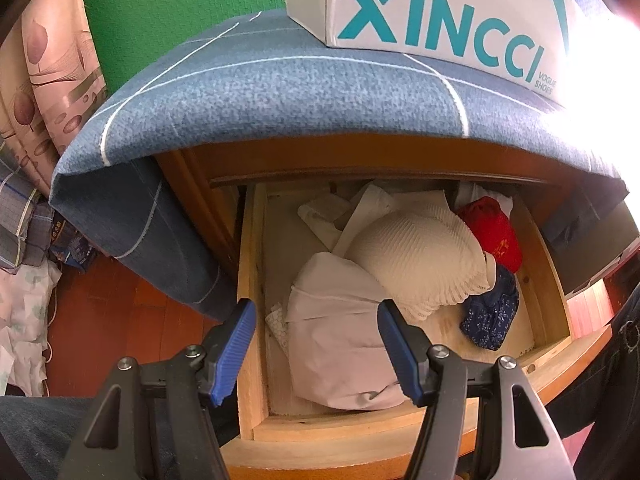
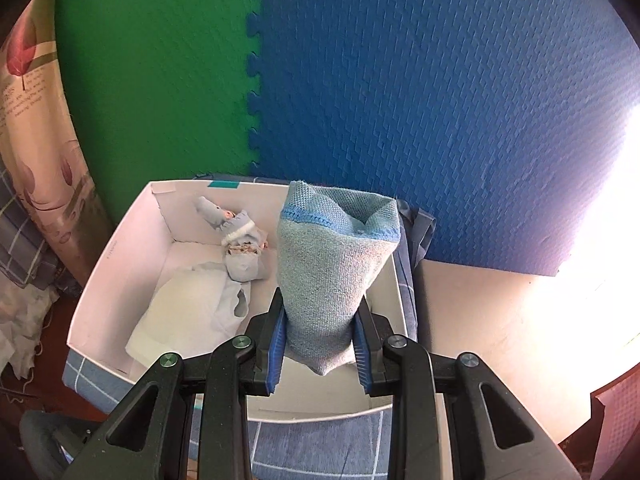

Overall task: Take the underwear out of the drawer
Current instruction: 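Carry the pale blue underwear over the XINCCI box with the right gripper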

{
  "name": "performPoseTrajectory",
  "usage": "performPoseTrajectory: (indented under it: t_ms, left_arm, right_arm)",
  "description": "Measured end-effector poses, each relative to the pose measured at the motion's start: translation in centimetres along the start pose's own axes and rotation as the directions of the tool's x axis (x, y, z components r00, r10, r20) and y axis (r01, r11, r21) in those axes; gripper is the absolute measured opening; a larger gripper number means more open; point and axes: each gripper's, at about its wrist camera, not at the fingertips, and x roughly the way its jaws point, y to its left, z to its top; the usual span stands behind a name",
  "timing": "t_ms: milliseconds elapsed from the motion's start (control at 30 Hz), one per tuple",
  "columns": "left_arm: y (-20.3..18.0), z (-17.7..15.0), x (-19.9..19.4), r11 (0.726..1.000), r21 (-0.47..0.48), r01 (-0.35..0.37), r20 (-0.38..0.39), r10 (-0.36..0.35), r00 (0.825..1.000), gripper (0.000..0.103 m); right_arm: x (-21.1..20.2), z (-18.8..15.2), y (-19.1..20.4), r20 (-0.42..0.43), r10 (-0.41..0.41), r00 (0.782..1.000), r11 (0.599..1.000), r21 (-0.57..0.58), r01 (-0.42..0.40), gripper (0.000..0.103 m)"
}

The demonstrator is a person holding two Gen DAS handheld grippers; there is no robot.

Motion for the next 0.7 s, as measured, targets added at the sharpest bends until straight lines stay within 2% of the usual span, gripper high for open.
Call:
performPoseTrajectory:
  t_ms: [333, 700]
  left_arm:
    - [-1.4, -0.5, 0.6, 1.0, 0.026, 0.008, -0.024, -0.007, 1.0, 0.065]
    - [-1.8, -0.9, 1.0, 0.998, 0.008, 0.061, -0.055, -0.06, 0.997, 0.064]
  right_arm:
    - [3.0, 0.8, -0.3, -0.037, 0.02, 0.999, 1.0, -0.004, -0.02, 0.027]
    - [6.2, 1.2, -0.2, -0.092, -0.001, 0.996, 1.0, -0.021, 0.0, 0.027]
